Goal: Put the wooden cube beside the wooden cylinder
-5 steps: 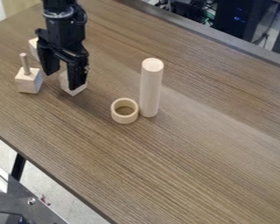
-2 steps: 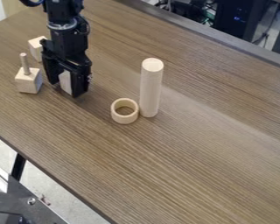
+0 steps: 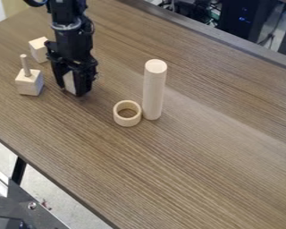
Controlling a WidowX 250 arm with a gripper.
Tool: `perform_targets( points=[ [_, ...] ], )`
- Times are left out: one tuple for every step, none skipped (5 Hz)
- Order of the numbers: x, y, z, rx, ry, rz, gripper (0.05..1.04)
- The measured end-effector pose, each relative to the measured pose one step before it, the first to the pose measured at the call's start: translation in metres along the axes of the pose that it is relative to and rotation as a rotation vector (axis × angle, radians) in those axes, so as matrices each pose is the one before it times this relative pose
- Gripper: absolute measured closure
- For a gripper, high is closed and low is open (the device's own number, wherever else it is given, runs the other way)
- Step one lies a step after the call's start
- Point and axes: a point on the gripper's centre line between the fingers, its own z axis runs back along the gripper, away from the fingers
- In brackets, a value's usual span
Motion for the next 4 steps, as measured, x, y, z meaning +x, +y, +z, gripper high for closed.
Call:
perform_targets(
  points=[
    [0.01190,-0.00040,0.01049,-0.0255,-0.0365,0.0272,0.492],
    [0.01834,0.00682,0.02107,0.0235,-0.0566,0.0404,0.492],
    [0.02559,0.00646,0.01177,0.0360,-0.0298,0.0254,0.492],
    [0.01988,-0.00627,-0.02007,-0.0094,0.0452,-0.0223,0.492]
  ],
)
